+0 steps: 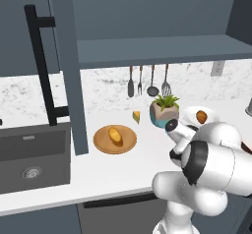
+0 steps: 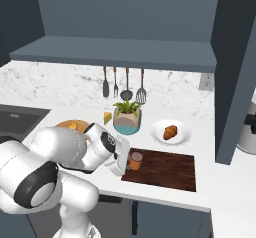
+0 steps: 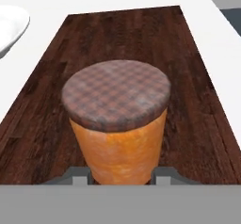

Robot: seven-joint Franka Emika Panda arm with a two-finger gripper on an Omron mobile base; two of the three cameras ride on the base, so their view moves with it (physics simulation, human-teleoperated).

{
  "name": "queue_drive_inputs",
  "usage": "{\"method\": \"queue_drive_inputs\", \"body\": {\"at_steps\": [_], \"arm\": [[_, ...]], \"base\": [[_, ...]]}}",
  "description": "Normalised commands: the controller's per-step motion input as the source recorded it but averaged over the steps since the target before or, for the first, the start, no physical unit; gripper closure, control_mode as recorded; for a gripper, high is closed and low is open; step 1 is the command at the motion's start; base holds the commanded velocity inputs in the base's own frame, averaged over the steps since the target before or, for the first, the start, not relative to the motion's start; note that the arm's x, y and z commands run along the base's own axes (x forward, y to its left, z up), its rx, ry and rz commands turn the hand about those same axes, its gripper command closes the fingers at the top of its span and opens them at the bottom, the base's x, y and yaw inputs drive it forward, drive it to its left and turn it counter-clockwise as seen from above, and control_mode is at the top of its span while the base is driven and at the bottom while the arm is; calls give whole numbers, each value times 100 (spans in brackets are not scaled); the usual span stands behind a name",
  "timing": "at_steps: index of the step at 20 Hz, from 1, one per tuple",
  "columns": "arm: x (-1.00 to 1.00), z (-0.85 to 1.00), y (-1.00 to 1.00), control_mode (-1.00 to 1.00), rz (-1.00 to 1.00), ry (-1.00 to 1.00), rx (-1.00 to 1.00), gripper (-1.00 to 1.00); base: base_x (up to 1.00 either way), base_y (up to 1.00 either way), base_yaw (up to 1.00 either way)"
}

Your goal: From the different types of pastries on the counter, select a croissant and place it on the cutting board. Then retrieve a jar of jam from the cabinet and place it alongside the croissant on the cutting board.

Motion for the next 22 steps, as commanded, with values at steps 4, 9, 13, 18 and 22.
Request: {"method": "queue_drive_inputs", "body": {"at_steps": [4,9,13,18,22], "arm": [[0,-44,0,-100,-4,0,0,100],[0,-42,0,-100,-4,0,0,-100],[0,-40,0,-100,-3,0,0,-100],[-6,-11,2,-100,-4,-2,4,-100],[-37,52,25,-100,-10,-4,9,-100]], "base": [[0,0,0],[0,0,0],[0,0,0],[0,0,0],[0,0,0]]}}
